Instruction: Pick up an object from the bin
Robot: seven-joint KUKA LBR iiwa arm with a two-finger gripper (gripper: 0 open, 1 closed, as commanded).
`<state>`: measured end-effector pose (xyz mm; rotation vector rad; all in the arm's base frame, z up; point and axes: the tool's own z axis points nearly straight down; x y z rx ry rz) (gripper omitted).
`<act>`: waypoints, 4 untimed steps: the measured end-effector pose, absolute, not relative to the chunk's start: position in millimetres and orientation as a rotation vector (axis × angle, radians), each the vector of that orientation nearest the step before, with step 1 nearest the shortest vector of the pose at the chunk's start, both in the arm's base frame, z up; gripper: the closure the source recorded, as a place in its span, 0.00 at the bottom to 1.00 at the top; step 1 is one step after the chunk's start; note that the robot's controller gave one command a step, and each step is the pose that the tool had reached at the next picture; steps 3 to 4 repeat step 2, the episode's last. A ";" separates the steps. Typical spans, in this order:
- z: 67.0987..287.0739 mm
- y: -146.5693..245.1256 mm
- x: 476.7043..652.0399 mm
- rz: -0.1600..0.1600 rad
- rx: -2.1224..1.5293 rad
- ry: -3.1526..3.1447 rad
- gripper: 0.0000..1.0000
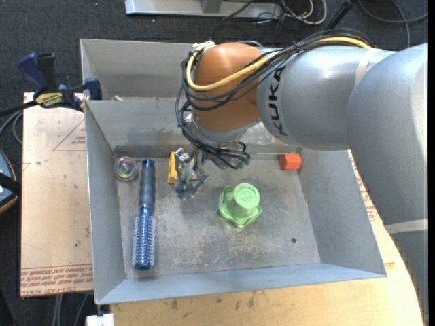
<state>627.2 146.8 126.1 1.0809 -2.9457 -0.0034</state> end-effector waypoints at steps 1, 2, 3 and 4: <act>150.0 211.7 592.9 -0.008 0.822 -3.035 1.00; 257.4 229.1 598.4 -0.001 1.466 -2.789 1.00; 257.4 229.1 598.4 -0.001 1.466 -2.789 1.00; 257.4 229.1 598.4 -0.001 1.466 -2.789 1.00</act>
Offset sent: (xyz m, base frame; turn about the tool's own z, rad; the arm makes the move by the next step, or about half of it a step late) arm -0.0331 0.0597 0.0232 0.1803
